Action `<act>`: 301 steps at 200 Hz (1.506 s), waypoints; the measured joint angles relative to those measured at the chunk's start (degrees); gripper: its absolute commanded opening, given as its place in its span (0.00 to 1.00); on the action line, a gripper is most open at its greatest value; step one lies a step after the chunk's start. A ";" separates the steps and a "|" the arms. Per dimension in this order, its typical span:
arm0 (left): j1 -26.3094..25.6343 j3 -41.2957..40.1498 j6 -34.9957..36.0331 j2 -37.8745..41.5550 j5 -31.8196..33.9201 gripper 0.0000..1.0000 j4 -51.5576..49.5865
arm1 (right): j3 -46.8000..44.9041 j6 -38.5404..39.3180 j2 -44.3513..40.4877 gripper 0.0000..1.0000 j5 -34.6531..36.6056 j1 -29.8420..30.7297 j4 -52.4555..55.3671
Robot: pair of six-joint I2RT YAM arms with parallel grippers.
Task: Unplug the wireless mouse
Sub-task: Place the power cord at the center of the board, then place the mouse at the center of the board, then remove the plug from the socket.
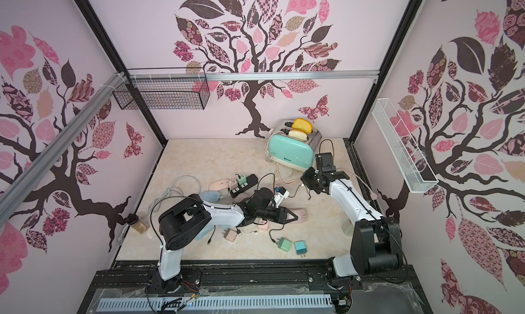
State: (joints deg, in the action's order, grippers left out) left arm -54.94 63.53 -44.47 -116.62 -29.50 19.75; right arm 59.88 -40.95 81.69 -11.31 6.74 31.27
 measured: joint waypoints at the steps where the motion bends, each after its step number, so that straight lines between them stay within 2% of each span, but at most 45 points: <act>1: 0.00 0.11 0.02 -0.07 0.09 0.00 -0.24 | 0.00 0.02 0.00 0.05 0.04 0.00 0.04; 10: -0.24 1.49 0.59 -0.79 0.44 0.00 -2.82 | 0.00 0.09 0.20 0.17 0.46 0.00 0.46; 18: -0.46 2.95 1.09 -0.85 1.09 0.00 -5.03 | 0.00 0.13 0.61 0.46 0.87 0.00 0.83; 21: -0.52 3.50 1.33 -0.85 1.64 0.00 -5.97 | 0.00 0.00 0.92 0.54 0.98 0.00 0.92; 31: -0.76 5.01 1.84 -0.85 2.82 0.00 -8.61 | 0.57 0.09 2.19 0.69 1.38 0.00 2.12; 41: -0.92 6.36 2.58 -0.85 3.76 0.00 -11.30 | 1.60 0.09 3.85 0.91 1.57 0.00 3.56; 47: -1.01 7.34 2.99 -0.85 4.31 0.03 -13.05 | 2.43 0.07 4.87 0.99 1.60 0.00 4.42; 61: -1.16 9.42 4.00 -0.85 5.90 0.24 -16.90 | 3.93 0.15 6.25 1.00 1.57 0.00 6.08; 74: -1.20 10.43 4.61 -0.85 7.15 0.39 -18.97 | 4.55 -0.17 6.16 1.00 1.18 0.00 7.19; 95: -1.36 10.78 5.75 -0.52 9.53 0.53 -21.90 | 4.59 -0.46 5.25 1.00 0.31 0.00 7.91; 130: -1.29 10.43 6.54 -0.52 12.92 0.64 -28.37 | 3.19 -1.36 1.33 1.00 0.07 0.00 8.26; 134: -1.29 10.54 6.64 -0.48 13.27 0.76 -28.68 | 2.97 -1.44 0.85 1.00 0.04 0.00 8.26; 148: -1.33 10.49 7.02 0.28 14.08 0.93 -28.83 | 2.32 -1.66 -0.76 1.00 0.07 0.00 8.28; 155: -1.51 10.25 7.08 1.16 14.86 0.97 -28.89 | 2.16 -1.75 -1.36 1.00 0.09 0.00 8.33; 214: -1.09 3.21 6.73 14.36 20.55 0.98 -28.17 | -0.13 -1.57 -6.19 1.00 1.22 0.00 8.31; 237: -0.37 -2.29 7.04 24.57 24.28 0.98 -26.05 | -0.17 -0.26 -7.17 0.98 0.39 0.44 8.02; 261: 1.01 -9.18 8.79 37.40 32.59 0.98 -25.18 | -0.39 1.57 -8.37 0.98 0.48 3.67 7.26; 275: 4.48 -13.51 8.90 44.19 35.36 0.98 -25.07 | -0.37 3.21 -8.50 0.96 0.98 7.65 6.47; 301: 16.65 -22.67 7.13 52.00 39.71 0.97 -24.52 | 1.05 6.60 -5.92 0.95 2.84 16.46 5.29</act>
State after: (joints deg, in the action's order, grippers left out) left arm -38.28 40.86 -37.34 -64.62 10.22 -4.78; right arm 60.93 -34.35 75.77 -8.47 23.20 36.56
